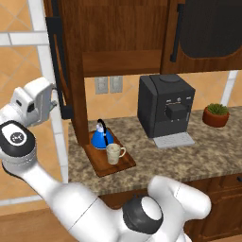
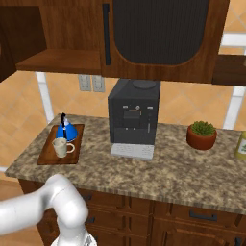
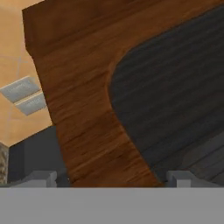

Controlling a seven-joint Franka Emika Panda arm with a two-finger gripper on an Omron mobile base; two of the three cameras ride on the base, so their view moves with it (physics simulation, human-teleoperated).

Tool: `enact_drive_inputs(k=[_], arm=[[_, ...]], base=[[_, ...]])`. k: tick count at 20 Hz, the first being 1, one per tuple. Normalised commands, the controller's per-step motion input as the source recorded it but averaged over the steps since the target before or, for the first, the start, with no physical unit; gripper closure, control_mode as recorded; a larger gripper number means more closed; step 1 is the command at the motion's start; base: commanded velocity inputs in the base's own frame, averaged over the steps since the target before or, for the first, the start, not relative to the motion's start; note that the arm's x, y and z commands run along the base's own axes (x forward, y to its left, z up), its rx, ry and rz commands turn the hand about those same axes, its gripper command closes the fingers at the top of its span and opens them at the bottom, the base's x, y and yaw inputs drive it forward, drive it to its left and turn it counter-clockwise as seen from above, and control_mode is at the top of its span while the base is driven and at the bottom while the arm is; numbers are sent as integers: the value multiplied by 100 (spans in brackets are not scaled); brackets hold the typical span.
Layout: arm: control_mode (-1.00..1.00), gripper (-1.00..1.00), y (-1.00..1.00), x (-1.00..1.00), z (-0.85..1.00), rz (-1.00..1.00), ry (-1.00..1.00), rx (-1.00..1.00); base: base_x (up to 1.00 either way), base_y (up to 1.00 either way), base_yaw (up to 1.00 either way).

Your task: Pick the kettle from the counter and place it on the tray. Then pick the mug from the cabinet and place it on the tray. Then close the cabinet doors.

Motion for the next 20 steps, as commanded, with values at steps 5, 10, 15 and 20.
enact_drive_inputs(k=[5, 10, 15, 20], arm=[[-100, -100, -100, 16, 35, 0, -10, 0], [-100, -100, -100, 46, 23, 0, -7, 0], [-100, -100, -100, 85, 21, 0, -3, 0], [-100, -100, -88, 69, 59, 3, -9, 0]], base=[[0, 0, 0], [0, 0, 0], [0, 0, 0], [0, 0, 0]])
